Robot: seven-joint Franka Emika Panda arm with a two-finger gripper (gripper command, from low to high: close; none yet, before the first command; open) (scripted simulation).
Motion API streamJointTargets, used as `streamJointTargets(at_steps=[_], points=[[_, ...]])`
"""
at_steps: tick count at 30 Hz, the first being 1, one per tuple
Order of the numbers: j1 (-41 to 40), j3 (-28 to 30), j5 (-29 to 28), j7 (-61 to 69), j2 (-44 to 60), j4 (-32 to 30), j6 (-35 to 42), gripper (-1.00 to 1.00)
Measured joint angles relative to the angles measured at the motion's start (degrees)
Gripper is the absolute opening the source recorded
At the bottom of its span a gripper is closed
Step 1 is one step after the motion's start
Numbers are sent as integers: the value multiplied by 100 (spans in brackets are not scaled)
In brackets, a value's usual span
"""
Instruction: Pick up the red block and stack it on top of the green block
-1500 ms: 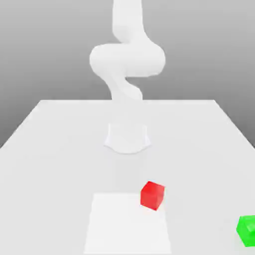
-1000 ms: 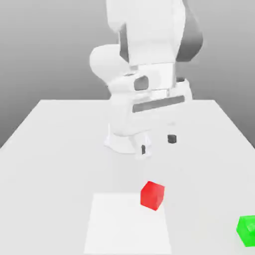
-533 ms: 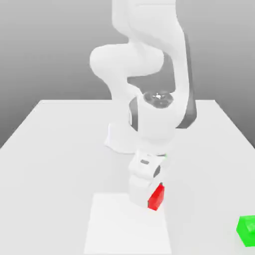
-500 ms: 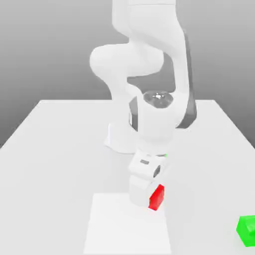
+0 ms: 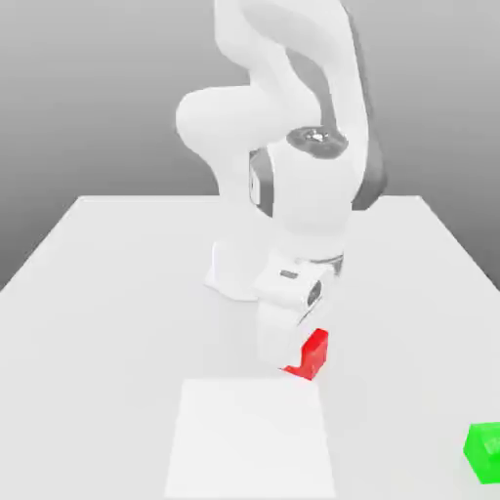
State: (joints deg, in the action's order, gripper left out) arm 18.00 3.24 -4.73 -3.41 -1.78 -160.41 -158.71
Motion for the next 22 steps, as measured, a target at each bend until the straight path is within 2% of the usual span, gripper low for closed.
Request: streamJointTargets(at_steps=[6, 14, 18, 19, 22], points=[[491, -281, -213, -849, 650, 1231, 596, -100], [1033, -801, 180, -1509, 1555, 2886, 1356, -100], [1147, -796, 131, -1652, 2293, 3109, 840, -100], [1164, -780, 110, -1670, 2433, 3122, 713, 100], [1164, -780, 110, -1670, 2433, 3122, 713, 100]])
